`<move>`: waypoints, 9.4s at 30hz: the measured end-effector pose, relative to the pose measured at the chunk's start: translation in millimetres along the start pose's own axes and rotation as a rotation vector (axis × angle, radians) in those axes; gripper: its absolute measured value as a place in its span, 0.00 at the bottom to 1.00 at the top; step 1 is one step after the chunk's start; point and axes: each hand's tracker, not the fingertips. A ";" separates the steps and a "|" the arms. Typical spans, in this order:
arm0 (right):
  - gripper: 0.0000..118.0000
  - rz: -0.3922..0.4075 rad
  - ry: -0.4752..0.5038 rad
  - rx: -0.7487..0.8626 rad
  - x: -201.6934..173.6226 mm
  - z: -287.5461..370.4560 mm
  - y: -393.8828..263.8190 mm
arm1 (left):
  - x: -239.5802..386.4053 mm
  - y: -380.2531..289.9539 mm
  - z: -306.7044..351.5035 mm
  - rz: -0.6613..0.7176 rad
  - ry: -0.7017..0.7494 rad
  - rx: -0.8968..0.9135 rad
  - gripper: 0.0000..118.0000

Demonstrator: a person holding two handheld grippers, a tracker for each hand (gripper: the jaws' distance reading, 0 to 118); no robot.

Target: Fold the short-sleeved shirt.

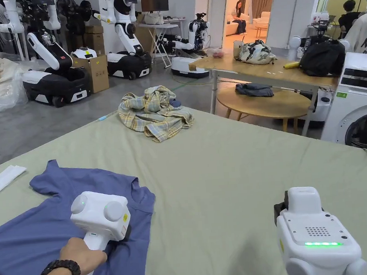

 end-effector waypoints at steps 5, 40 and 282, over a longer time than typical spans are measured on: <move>0.00 -0.015 -0.014 0.003 10.2 3.6 -0.3 | -21.2 -1.8 41.5 0.089 -0.052 0.156 0.02; 0.00 -0.144 -0.492 0.081 250.1 148.3 -3.5 | 437.6 44.1 269.4 -0.513 -0.846 0.545 0.01; 0.00 -0.276 -0.266 -0.367 210.8 59.6 -74.9 | 333.6 198.3 -73.3 -0.293 -0.223 -0.014 0.55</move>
